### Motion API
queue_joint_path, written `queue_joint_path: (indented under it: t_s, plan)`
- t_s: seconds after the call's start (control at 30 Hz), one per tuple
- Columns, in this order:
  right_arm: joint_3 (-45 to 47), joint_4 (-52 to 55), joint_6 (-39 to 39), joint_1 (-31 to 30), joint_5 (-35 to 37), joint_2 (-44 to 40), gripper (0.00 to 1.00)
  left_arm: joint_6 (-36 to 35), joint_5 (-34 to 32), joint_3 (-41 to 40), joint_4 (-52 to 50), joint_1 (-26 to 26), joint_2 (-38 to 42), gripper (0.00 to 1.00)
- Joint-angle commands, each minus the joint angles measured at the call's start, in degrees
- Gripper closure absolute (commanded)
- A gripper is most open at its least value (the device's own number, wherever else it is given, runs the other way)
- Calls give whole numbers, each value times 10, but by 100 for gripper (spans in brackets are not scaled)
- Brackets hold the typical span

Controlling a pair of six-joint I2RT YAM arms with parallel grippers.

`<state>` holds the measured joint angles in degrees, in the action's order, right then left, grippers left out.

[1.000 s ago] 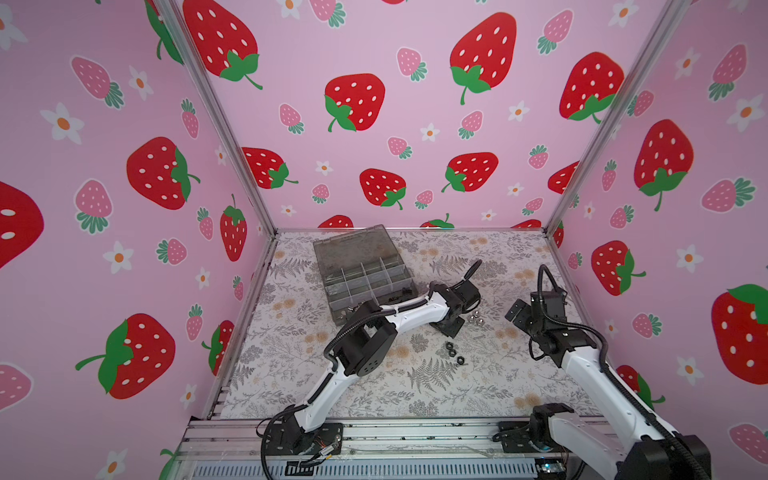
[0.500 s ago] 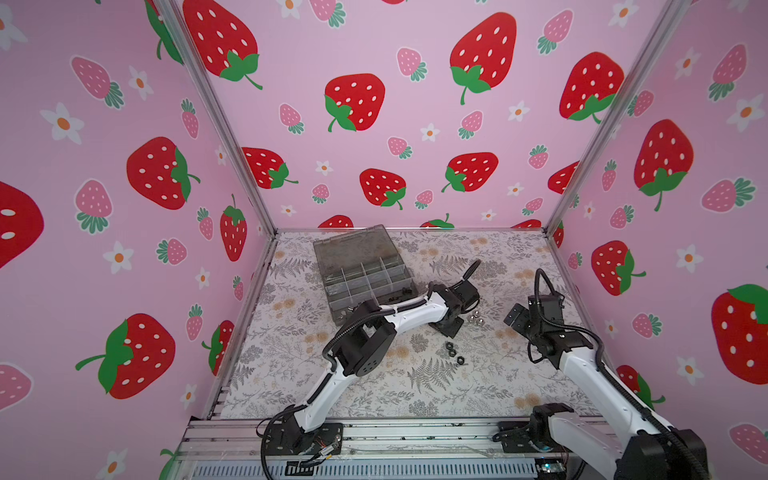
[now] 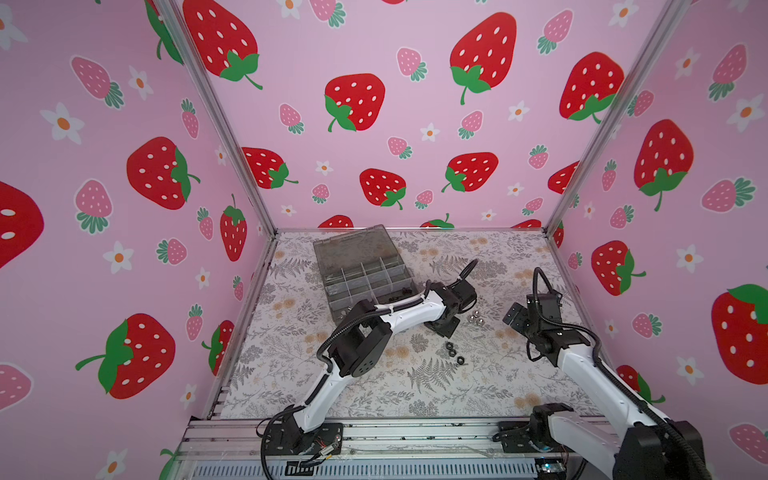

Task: Sort the screws and nuts into containers
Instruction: Pick up the nut at the center of the table, then place the nut into the container.

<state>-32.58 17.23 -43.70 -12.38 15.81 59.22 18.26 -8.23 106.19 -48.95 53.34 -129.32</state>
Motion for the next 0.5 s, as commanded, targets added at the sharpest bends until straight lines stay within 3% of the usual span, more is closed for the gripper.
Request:
queue_joint_path:
  t_s: [0.0,0.23,0.47]
  plan:
    - [-11,-6,7,-2,10,0,0,13,-24,-5,-18,-13,43,100]
    - [-11,-12,35,-2,3,0,0,23,-49,-35,-7,-52,101,100]
    - [-16,-35,55,-3,-21,26,0,33,-69,-77,16,-131,153,100]
